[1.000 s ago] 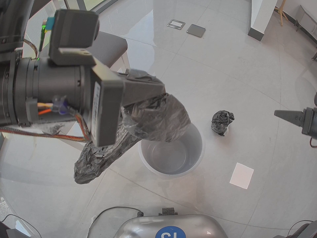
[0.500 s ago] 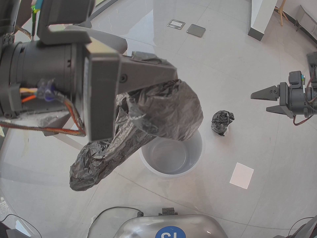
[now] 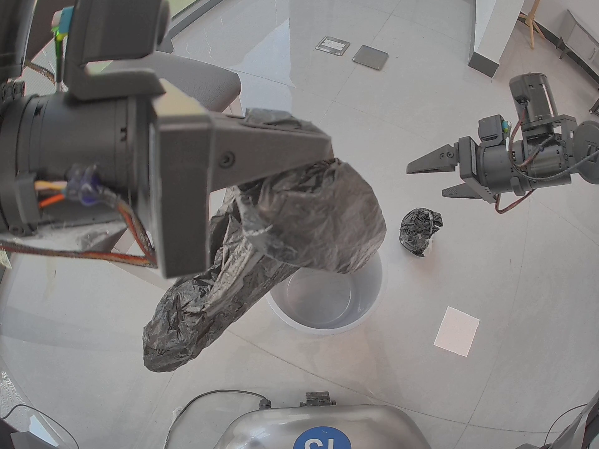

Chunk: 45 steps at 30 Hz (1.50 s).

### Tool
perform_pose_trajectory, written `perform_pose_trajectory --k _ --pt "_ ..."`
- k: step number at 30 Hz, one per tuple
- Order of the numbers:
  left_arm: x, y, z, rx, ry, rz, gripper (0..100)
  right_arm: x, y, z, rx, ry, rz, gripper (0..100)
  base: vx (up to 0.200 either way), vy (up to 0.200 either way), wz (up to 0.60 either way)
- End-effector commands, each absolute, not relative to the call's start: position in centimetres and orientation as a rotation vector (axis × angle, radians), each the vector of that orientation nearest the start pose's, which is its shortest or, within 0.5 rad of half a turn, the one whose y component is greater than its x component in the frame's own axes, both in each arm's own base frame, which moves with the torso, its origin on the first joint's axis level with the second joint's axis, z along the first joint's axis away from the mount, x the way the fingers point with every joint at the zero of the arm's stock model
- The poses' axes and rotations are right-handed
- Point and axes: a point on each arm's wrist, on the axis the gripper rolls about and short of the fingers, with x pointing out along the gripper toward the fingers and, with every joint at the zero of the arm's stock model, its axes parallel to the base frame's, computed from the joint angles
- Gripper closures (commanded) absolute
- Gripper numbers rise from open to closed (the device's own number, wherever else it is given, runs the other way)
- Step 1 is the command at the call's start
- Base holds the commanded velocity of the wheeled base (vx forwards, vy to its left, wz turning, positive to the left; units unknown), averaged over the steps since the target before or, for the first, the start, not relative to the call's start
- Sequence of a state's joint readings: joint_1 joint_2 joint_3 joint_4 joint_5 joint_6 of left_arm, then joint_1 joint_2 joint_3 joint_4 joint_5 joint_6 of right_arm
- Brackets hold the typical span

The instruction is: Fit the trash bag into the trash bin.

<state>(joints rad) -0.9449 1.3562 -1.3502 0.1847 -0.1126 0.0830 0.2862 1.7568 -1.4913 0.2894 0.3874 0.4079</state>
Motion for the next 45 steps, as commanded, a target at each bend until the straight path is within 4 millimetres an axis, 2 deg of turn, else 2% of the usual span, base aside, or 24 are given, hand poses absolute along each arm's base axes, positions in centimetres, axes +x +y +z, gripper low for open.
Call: perform_pose_trajectory --k 1,8,10,12,20,24,32,36,42,45 --pt "12.5 -17.6 34.6 0.155 0.148 -1.061 100 34.5 12.0 25.4 0.418 0.727 0.585 0 0.0 0.0 0.0" --pt "13.0 -18.2 34.9 0.136 0.135 -1.058 100 36.4 14.4 25.2 0.421 0.726 0.672 0 0.0 0.0 0.0" --pt "13.0 -18.2 34.9 0.136 0.135 -1.058 100 36.4 14.4 25.2 0.421 0.726 0.672 0 0.0 0.0 0.0" --pt "13.2 -18.4 35.1 0.133 0.129 -1.057 100 36.7 16.2 24.6 0.433 0.75 0.7 0 0.0 0.0 0.0" --pt "13.4 -18.1 35.4 0.127 0.119 -1.04 100 36.3 18.8 22.5 0.415 0.837 0.733 0 0.0 0.0 0.0" --pt "13.6 -17.7 35.5 0.124 0.115 -1.023 100 35.8 19.0 21.7 0.408 0.882 0.727 0 0.0 0.0 0.0" --pt "14.0 -17.3 36.4 0.103 0.069 -0.995 100 34.5 19.4 18.6 0.387 1.009 0.708 0 0.0 0.0 0.0" --pt "13.9 -17.2 36.4 0.103 0.069 -0.987 100 34.2 20.0 18.3 0.379 1.019 0.719 0 0.0 0.0 0.0" --pt "14.2 -16.9 36.3 0.103 0.073 -0.973 100 34.0 19.3 19.0 0.39 1.007 0.707 0 0.0 0.0 0.0" --pt "14.3 -16.9 36.4 0.102 0.068 -0.973 100 33.9 19.7 18.9 0.384 1.008 0.719 0 0.0 0.0 0.0"
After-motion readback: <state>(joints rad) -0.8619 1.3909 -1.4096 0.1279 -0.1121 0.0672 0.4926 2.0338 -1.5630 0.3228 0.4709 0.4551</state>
